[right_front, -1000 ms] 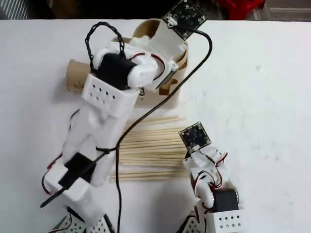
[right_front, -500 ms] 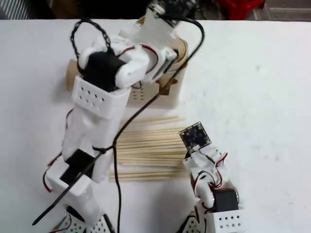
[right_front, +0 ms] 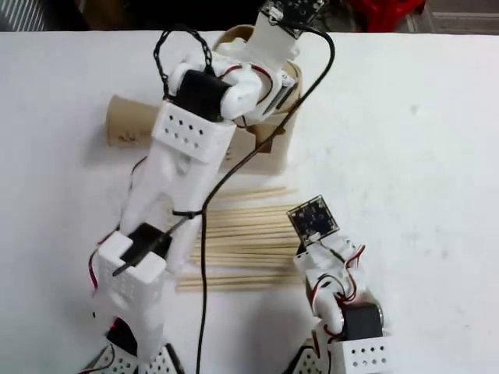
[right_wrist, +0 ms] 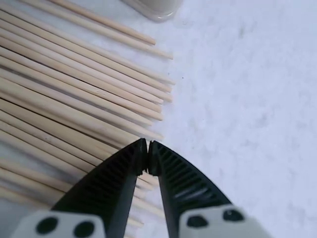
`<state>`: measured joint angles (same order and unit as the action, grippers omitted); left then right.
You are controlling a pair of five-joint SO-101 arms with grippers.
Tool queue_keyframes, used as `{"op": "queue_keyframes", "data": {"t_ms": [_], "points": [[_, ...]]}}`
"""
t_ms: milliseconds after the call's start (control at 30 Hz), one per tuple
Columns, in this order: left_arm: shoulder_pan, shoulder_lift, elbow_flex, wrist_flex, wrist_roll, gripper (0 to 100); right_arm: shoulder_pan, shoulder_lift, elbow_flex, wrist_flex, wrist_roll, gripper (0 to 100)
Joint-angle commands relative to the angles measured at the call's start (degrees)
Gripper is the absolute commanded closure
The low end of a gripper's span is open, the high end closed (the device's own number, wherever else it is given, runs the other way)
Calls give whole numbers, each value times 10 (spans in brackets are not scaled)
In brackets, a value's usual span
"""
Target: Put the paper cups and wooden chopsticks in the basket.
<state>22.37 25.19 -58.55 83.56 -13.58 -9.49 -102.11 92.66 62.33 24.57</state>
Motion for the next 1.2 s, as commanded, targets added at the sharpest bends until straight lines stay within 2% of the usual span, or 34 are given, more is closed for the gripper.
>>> {"op": "queue_keyframes", "data": {"t_ms": [0,233,367,700,967,1167], "points": [[11,-15,-35,-18,8,842,-4,-2,-6,-13,6,981],[86,-12,-70,-20,-20,842,-2,-2,-6,-13,6,981],[90,6,-70,-20,-35,845,-2,-2,-6,-13,6,981],[16,15,-70,-50,-31,845,-4,-2,-5,-13,6,981],[-9,9,-151,-9,-13,845,-6,-2,-5,-13,6,981],[-53,44,-73,-7,13,845,-6,-2,-5,-13,6,981]]}}
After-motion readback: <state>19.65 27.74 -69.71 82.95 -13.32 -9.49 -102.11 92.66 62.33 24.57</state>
